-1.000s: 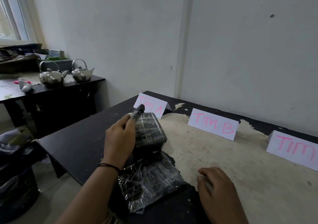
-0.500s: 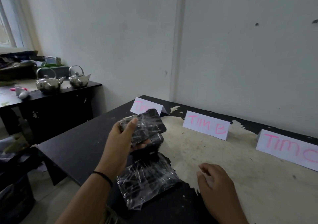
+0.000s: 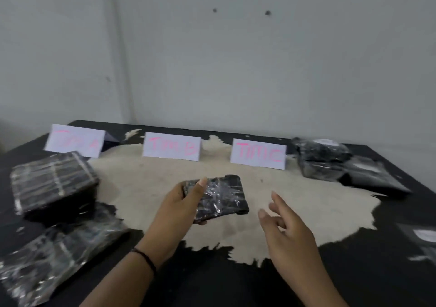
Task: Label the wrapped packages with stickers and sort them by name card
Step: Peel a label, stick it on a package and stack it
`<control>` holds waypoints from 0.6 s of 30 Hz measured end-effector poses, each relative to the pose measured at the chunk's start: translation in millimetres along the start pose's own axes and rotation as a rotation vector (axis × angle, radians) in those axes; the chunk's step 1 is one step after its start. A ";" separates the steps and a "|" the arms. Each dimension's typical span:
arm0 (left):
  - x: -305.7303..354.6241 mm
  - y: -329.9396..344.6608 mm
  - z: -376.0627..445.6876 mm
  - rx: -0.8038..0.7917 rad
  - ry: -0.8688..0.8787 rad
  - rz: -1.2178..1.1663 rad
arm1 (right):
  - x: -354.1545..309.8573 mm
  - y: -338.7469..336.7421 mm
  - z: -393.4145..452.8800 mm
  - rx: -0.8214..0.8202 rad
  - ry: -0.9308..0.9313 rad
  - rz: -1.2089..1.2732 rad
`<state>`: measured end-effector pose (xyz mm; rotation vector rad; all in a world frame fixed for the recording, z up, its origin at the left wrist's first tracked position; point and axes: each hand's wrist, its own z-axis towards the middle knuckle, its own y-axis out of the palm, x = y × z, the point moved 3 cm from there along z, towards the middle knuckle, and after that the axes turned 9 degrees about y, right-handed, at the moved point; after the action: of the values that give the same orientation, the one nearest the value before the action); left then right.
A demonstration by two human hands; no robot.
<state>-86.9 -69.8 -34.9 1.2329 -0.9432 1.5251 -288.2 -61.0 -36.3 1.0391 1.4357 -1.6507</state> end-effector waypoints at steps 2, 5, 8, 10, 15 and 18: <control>-1.8 32.2 -3.0 -0.101 0.019 0.038 | 13.8 -21.5 -3.3 0.039 0.028 -0.002; -5.9 68.6 -10.5 -0.182 0.063 0.123 | 31.8 -43.9 -6.0 0.111 0.027 -0.057; -12.3 90.5 -20.6 -0.259 0.156 0.267 | 45.8 -55.0 -9.2 0.155 -0.002 -0.127; -16.0 92.3 -24.6 -0.292 0.187 0.330 | 51.2 -54.8 -11.7 0.153 -0.036 -0.190; -17.8 87.3 -28.4 -0.365 0.304 0.555 | 58.7 -49.9 -13.2 0.173 -0.106 -0.280; -19.5 86.1 -30.6 -0.377 0.340 0.707 | 60.1 -47.9 -14.7 0.178 -0.135 -0.324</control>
<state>-176.5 -68.4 -61.1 0.3517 -1.4336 1.8897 -355.1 -40.1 -71.1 0.8001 1.4435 -2.0709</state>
